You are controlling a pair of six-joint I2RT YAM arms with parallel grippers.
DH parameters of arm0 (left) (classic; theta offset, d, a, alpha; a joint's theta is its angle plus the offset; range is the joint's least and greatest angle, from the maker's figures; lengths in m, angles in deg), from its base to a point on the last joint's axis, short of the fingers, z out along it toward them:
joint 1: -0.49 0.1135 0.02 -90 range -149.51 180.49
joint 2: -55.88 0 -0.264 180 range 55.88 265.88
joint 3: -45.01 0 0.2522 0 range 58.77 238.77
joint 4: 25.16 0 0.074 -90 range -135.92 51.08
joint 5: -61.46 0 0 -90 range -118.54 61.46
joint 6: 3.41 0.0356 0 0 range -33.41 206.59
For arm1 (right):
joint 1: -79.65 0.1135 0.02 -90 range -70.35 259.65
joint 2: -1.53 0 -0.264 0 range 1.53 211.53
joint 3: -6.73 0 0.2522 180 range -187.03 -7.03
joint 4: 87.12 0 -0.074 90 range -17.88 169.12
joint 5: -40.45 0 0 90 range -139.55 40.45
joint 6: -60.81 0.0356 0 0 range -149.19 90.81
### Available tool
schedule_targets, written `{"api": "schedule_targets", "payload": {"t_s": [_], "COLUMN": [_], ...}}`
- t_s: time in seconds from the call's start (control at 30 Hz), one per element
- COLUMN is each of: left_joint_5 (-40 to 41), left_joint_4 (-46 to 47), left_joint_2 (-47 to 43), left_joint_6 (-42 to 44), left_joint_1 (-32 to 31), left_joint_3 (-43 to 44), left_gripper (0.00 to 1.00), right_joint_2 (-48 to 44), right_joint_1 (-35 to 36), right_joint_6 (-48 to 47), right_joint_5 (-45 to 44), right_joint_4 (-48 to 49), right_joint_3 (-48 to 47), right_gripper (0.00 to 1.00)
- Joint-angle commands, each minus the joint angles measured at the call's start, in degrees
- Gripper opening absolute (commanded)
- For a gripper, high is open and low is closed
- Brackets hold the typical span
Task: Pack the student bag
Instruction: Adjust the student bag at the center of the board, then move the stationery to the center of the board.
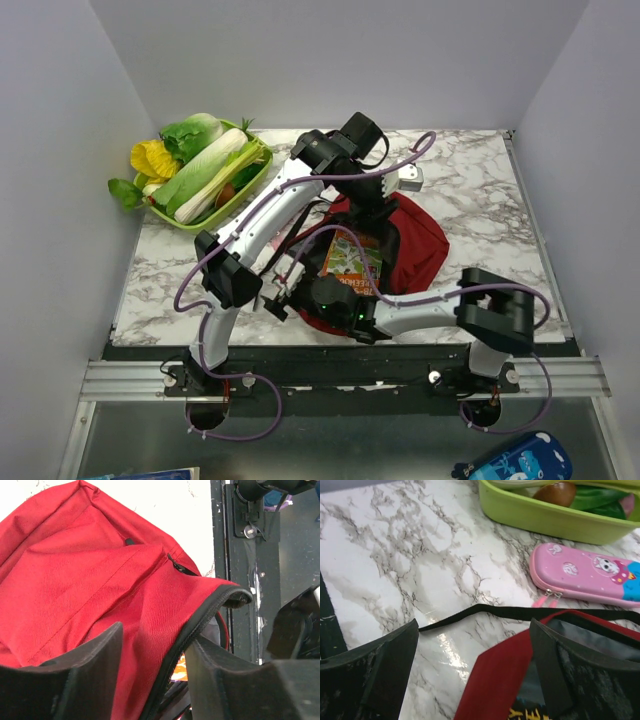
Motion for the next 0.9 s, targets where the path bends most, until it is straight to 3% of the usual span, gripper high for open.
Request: {"api": "schedule_targets", "payload": {"t_s": [0.0, 0.27, 0.43, 0.7, 0.87], "left_joint_5": [-1.9, -1.2, -0.6, -0.2, -0.8], "left_joint_4": [-3.3, -1.9, -1.0, 3.7, 4.4], "left_joint_2": [-2.9, -2.7, -2.8, -4.7, -4.3], "left_joint_6": [-0.2, -2.6, -3.0, -3.9, -4.4], "left_joint_1": [-0.4, -0.5, -0.6, -0.6, -0.6], "left_joint_3": [1.8, 1.1, 0.6, -4.3, -4.4], "left_gripper": [0.6, 0.61, 0.62, 0.61, 0.61], "right_joint_2": [10.5, 23.6, 28.4, 29.4, 28.5], "right_joint_1": [0.2, -0.8, -3.5, -7.7, -9.9], "right_joint_6": [-5.8, -5.7, 1.0, 17.2, 24.2], "right_joint_5": [4.6, -1.0, -7.7, -11.4, -12.4], "right_joint_4": [8.3, 7.2, -2.0, -17.2, -20.1], "right_joint_3": [-6.2, -19.0, -27.9, -28.2, -25.9], "right_gripper": [0.99, 1.0, 0.98, 0.98, 0.99]}}
